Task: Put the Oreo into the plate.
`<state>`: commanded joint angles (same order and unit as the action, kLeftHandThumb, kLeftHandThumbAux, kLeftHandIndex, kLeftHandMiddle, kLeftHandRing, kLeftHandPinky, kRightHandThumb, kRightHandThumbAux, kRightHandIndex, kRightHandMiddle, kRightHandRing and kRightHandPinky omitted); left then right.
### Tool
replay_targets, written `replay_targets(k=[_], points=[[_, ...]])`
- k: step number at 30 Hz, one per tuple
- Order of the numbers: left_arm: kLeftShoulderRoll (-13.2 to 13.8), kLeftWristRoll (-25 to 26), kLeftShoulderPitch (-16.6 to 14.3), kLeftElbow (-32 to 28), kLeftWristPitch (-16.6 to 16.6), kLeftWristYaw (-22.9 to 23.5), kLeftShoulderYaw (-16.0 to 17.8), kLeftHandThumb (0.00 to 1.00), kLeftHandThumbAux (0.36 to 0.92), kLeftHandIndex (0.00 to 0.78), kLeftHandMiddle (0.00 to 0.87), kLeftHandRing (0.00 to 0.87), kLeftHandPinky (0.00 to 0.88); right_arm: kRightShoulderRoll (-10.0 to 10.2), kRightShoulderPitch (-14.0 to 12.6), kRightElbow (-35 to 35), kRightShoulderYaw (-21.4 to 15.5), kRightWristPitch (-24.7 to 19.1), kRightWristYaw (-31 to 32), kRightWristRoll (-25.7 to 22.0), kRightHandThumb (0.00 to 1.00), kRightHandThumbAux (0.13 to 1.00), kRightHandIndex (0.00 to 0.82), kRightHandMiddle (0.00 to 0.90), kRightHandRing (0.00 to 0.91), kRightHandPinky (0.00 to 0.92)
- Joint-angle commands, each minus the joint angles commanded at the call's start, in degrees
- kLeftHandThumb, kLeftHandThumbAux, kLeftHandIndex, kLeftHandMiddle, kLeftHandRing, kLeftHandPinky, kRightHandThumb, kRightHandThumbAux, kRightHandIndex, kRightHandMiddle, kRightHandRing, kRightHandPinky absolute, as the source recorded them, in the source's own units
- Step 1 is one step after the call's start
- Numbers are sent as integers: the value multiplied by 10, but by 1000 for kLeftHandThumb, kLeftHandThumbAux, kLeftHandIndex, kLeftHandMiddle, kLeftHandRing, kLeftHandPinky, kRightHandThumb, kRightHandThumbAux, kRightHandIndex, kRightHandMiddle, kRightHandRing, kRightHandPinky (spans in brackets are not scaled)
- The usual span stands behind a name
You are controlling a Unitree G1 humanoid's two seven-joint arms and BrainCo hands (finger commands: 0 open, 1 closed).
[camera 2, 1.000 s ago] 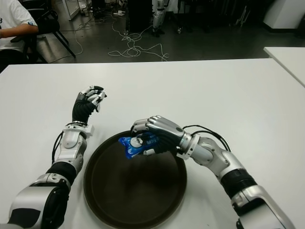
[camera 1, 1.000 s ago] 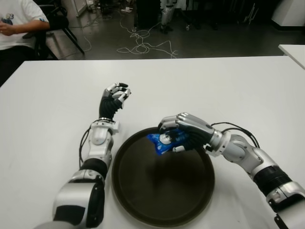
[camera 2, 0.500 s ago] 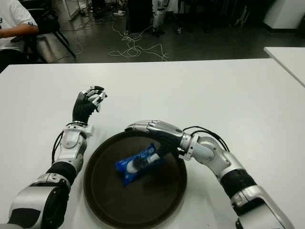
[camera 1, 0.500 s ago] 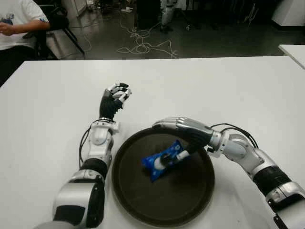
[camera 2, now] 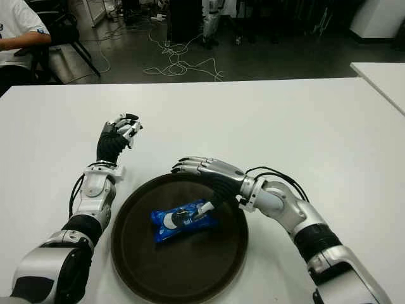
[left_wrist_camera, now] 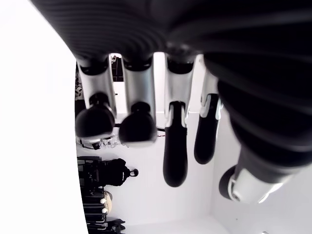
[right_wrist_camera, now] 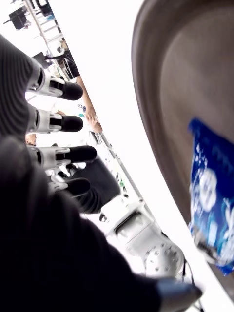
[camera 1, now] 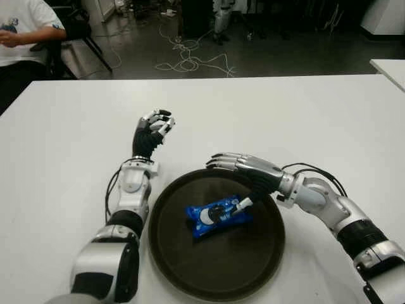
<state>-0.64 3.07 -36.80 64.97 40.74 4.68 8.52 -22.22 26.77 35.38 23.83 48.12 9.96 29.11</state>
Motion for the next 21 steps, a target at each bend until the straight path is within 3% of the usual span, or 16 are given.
replay_targets(k=[13,21], points=[[3,-13,1,-5,-12,-23,-8,856,665,405,529,833,808,5,2,10,-3,-19,-15,3,0,520,0,0,0,0],[4,-20,2,-7,-18,-33,-11,856,665,404,528,832,809,-3,23,30,-17,-24,-18,-8,0,532,0,0,0,0]])
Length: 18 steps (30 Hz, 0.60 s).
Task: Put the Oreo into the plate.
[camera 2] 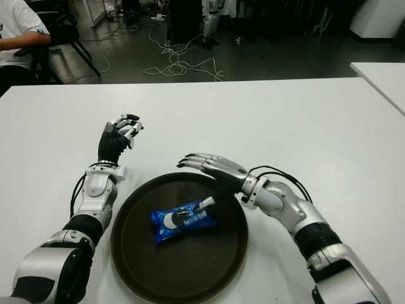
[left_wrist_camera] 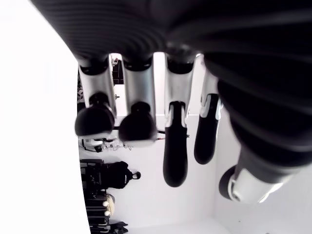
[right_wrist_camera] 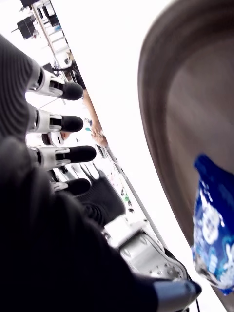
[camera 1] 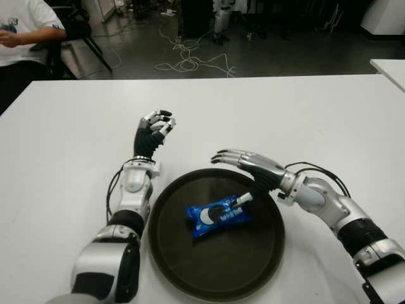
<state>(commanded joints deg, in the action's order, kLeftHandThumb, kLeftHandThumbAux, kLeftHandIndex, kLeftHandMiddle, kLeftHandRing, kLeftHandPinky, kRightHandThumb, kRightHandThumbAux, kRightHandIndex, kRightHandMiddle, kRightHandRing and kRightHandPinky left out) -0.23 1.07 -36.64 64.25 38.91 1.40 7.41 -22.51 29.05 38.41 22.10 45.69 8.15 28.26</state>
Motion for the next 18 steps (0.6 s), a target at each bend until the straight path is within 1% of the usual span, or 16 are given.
replay_targets(k=[3,4,6,9,10,11,12,13,14,15,16,17,18], points=[[1,-3,1,-3,-6,-4,-2,855,666,403,528,832,808,-12,19,12,-17,2,20,-25,0,539,0,0,0,0],[1,-4,1,-3,-7,-5,-2,855,666,403,528,832,808,-13,21,14,-19,3,23,-28,0,540,0,0,0,0],[-1,-4,2,-7,-7,-6,-2,855,666,403,528,832,808,-11,36,33,-37,11,31,-59,0,554,0,0,0,0],[-3,-3,3,-10,-3,-4,-2,855,666,403,527,832,812,13,60,95,-75,35,19,-114,0,591,0,0,0,3],[-3,-2,3,-11,-2,-3,-1,855,666,403,527,832,812,19,67,114,-86,42,17,-129,0,600,1,8,9,13],[-4,-1,3,-11,-1,-2,-1,856,666,403,527,832,813,28,79,141,-105,50,14,-152,0,614,3,21,23,27],[-4,0,4,-12,-1,-1,-1,856,666,403,527,832,814,35,88,161,-118,57,13,-168,0,632,28,60,61,62],[-4,1,4,-12,-1,1,0,856,666,403,527,832,814,45,92,178,-137,61,13,-193,0,639,37,74,74,75],[-4,2,4,-13,-1,2,0,856,666,403,526,831,814,51,96,190,-151,66,15,-211,0,656,71,121,118,119],[-4,2,5,-13,-1,4,0,856,666,403,526,831,815,59,91,188,-175,58,27,-248,0,667,92,151,147,148],[-3,2,5,-13,-1,5,0,856,665,404,526,831,815,65,89,188,-191,53,37,-274,0,679,129,198,193,188],[-3,0,5,-14,-1,4,-1,857,665,404,526,831,815,69,91,196,-214,33,51,-305,0,684,142,214,209,202],[-2,0,6,-14,-1,4,-1,857,665,404,526,832,815,73,93,203,-229,20,62,-326,0,693,176,253,248,239]])
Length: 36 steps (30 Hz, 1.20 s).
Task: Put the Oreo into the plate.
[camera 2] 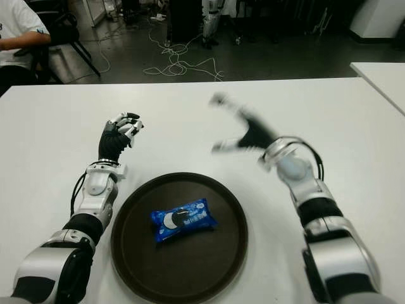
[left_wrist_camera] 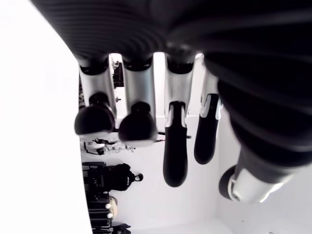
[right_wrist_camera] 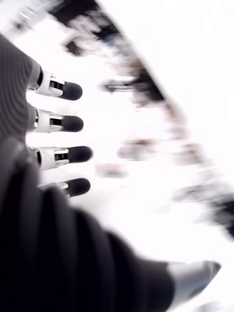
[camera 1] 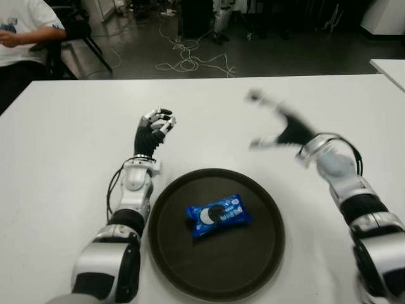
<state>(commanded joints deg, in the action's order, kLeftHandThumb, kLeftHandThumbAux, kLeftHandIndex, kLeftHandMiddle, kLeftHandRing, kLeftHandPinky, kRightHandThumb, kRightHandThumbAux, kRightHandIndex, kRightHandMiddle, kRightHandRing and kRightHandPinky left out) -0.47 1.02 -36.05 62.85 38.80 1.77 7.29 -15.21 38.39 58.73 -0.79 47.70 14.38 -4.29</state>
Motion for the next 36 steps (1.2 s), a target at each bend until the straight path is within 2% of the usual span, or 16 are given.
replay_targets(k=[3,6,8,9,11,15,18,22,25,30,36], points=[[2,-4,1,1,-1,-4,-2,857,665,404,527,836,816,7,39,72,-62,-90,27,-60,0,706,238,320,319,315],[3,-4,0,3,-3,-5,-1,857,665,404,528,838,816,6,61,112,-97,-152,32,-86,0,709,278,359,368,370],[4,-5,0,6,-3,-4,-2,857,665,404,527,836,813,2,70,147,-124,-235,6,-100,0,713,287,383,404,414],[5,-5,0,6,-2,-2,-2,857,666,403,527,835,811,3,74,160,-134,-274,-11,-105,0,714,290,393,421,435],[4,-5,0,5,0,0,-2,856,666,402,526,834,809,8,80,170,-144,-319,-36,-107,0,719,295,414,448,465],[5,-4,1,3,3,3,-2,856,666,402,526,834,809,22,86,175,-155,-374,-76,-105,6,731,324,478,512,520],[6,-2,2,3,4,7,-1,856,666,403,527,834,810,32,86,167,-149,-381,-84,-93,28,731,347,507,537,538],[5,14,1,5,0,25,9,857,666,404,525,830,811,52,81,137,-116,-344,-74,-58,57,716,356,514,541,547],[3,26,1,6,-2,41,16,856,666,403,523,827,809,58,74,128,-102,-319,-70,-38,66,708,356,513,540,546],[5,41,2,2,-1,65,22,855,669,400,518,814,797,54,57,126,-84,-284,-55,-8,50,672,344,500,533,538],[9,34,5,0,-2,60,20,855,668,400,518,810,791,49,56,132,-73,-278,-56,15,24,665,333,498,542,567]])
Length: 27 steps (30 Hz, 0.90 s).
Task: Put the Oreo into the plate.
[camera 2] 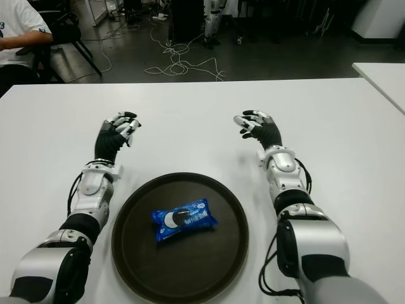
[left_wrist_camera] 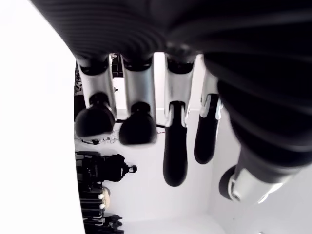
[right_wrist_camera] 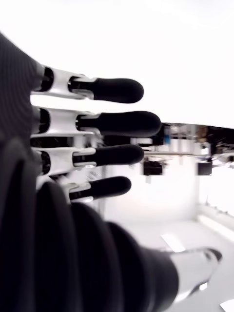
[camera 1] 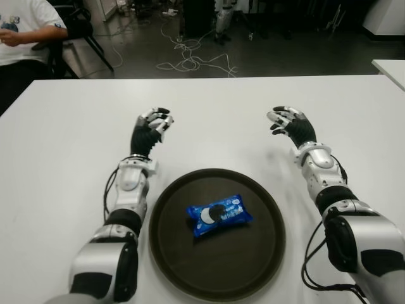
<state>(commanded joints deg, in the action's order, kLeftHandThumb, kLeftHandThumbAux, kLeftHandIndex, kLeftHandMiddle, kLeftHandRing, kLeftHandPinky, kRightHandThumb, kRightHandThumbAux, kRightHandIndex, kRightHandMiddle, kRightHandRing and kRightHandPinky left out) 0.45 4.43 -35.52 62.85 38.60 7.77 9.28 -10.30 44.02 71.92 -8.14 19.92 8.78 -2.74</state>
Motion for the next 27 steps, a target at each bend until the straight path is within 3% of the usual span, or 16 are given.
replay_targets(k=[10,27], points=[[-1,23,2,0,-9,22,14,853,670,401,510,789,785,-2,1,2,10,-3,-22,25,16,658,306,492,541,560],[1,25,4,1,-8,30,14,854,669,404,509,787,784,-1,-4,3,14,11,-25,36,19,665,346,495,537,550]])
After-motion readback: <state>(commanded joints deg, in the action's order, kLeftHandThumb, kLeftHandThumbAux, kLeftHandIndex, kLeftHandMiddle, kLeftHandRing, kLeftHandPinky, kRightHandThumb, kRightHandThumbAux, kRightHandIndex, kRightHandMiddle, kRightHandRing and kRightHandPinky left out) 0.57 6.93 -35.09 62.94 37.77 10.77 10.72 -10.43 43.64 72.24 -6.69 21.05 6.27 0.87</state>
